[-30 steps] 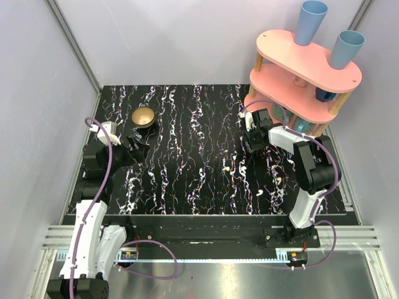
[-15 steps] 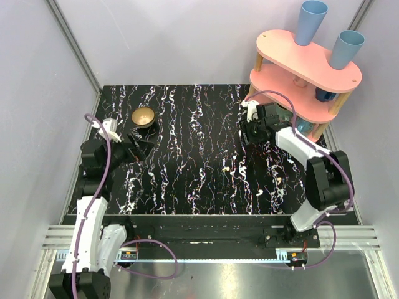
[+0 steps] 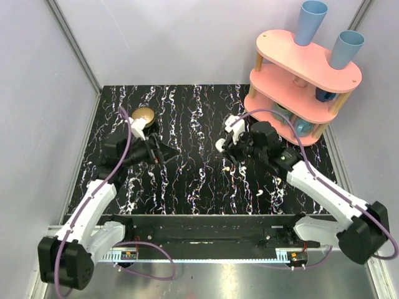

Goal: Insert the wireless bluetooth earbuds into the charging case
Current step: Pass from the right arm to the left

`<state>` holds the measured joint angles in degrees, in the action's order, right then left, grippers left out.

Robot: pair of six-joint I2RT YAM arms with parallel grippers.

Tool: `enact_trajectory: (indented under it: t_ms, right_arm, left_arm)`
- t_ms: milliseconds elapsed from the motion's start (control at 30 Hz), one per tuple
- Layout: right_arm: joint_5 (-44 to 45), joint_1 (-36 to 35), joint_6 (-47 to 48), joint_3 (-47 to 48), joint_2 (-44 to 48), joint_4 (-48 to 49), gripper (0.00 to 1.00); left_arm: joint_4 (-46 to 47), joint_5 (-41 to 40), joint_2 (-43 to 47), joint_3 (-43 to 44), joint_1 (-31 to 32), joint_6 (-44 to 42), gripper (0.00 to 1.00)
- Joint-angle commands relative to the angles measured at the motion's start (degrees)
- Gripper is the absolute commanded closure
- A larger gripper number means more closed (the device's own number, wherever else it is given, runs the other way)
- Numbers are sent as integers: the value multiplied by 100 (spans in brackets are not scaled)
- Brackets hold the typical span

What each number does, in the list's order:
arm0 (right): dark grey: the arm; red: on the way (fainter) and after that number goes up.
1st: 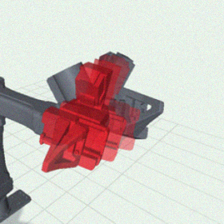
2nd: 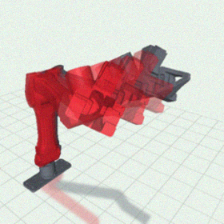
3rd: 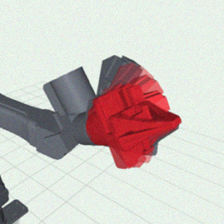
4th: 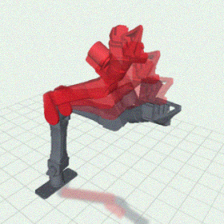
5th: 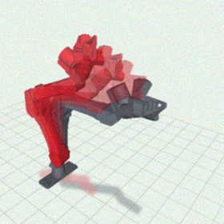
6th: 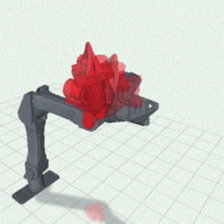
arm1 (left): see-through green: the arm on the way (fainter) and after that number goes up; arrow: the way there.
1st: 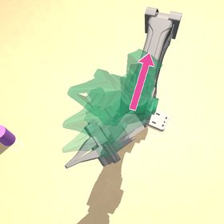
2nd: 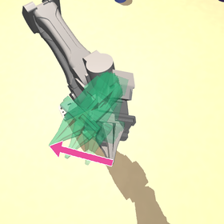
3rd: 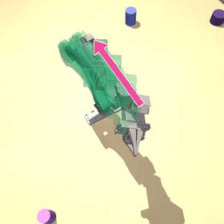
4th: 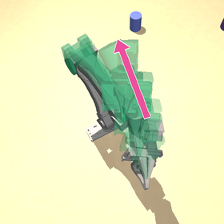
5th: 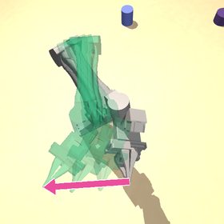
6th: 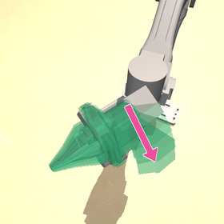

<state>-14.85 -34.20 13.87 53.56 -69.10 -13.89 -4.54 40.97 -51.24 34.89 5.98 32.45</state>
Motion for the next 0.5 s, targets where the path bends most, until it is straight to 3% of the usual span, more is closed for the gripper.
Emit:
enact_trajectory:
  t_ms: [0,100,467]
  right_arm:
    - [-106,-482,624,-188,713,229,91]
    - [8,-807,923,-293,1038,124,93]
    - [492,-1195,1329,-276,1312,-228,98]
  left_arm:
    - [462,-273,-280,693,1069,288,1]
    - [462,-458,-527,983,1632,367,1]
    - [796,-713,-1045,1493,2565,693,1]
